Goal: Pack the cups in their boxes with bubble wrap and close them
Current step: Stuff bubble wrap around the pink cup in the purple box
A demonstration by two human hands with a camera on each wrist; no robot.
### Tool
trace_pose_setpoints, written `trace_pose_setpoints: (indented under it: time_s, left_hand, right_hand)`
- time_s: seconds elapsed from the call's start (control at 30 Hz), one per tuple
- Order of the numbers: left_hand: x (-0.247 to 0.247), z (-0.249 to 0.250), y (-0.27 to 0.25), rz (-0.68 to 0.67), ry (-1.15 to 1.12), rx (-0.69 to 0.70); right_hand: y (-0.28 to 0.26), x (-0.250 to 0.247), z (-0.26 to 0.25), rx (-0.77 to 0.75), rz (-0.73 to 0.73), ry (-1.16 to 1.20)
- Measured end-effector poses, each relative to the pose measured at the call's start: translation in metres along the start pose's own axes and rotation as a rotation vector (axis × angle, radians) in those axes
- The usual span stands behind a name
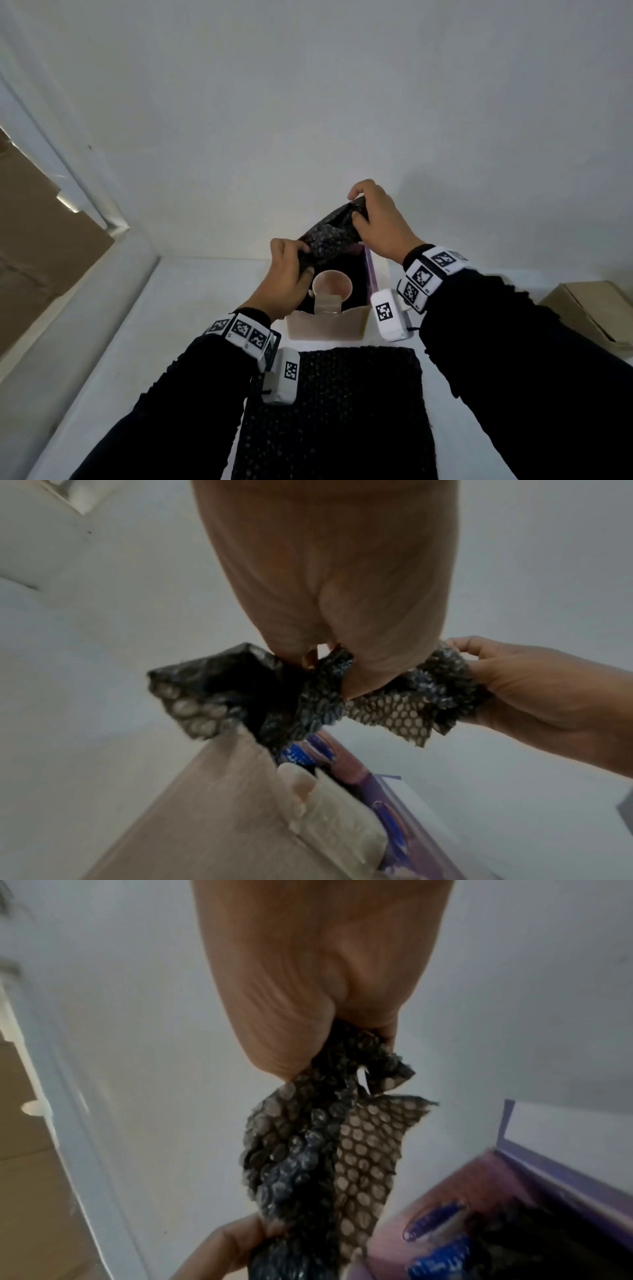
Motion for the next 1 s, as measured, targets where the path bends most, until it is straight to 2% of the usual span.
trace_pose_setpoints:
  time_s: [0.1, 0.2, 0.27, 0.37, 0.47, 0.53, 0.63, 0.7, 0.8, 0.9, 1.0]
  left_hand:
    - [0.018, -0.018, 0.0, -0.068, 0.065, -0.019]
    - [0.027, -0.034, -0.003, -0.096, 0.142, -0.082]
    - [0.032, -0.041, -0.004, -0.147, 0.112, -0.098]
    - [0.033, -0.048, 0.001, -0.233, -0.003, -0.141]
    - [0.031, -0.045, 0.007, -0.257, 0.011, -0.173]
    - [0.032, -0.037, 0.009, -0.216, 0.22, -0.14]
    - [0.033, -0.023, 0.006, -0.207, 0.846, -0.086]
    - [0.035, -0.022, 0.003, -0.25, 0.969, -0.078]
    - [0.038, -0.031, -0.005, -0.171, 0.939, 0.016]
    - [0.04, -0.041, -0.015, -0.133, 0.882, 0.101]
    - [0.042, -0.041, -0.021, -0.185, 0.902, 0.12]
  right_hand:
    - [0.012, 0.024, 0.01, -0.097, 0.057, -0.035]
    - [0.018, 0.047, 0.023, -0.145, 0.056, -0.018]
    - [0.021, 0.061, 0.029, -0.177, 0.039, -0.007]
    - [0.023, 0.08, 0.039, -0.154, -0.019, 0.043]
    - [0.024, 0.091, 0.048, -0.111, -0.035, 0.095]
    - [0.025, 0.098, 0.056, -0.092, -0.045, 0.12]
    - [0.025, 0.111, 0.067, -0.068, -0.097, 0.099]
    - [0.025, 0.118, 0.071, -0.107, -0.137, 0.063]
    - [0.026, 0.124, 0.075, -0.122, -0.231, 0.039]
    - [0.023, 0.132, 0.072, -0.045, -0.429, 0.012]
    - [0.016, 0.141, 0.072, 0.015, -0.627, -0.247]
Point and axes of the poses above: each hand's wrist, its own y-axis towards the middle knuckle, its own x-axis out of the palm, z = x × y, the point moved 3 cm from there along y, towards the middle knuckle, and after that the axes turned 9 degrees about y, right-handed, at the moved point
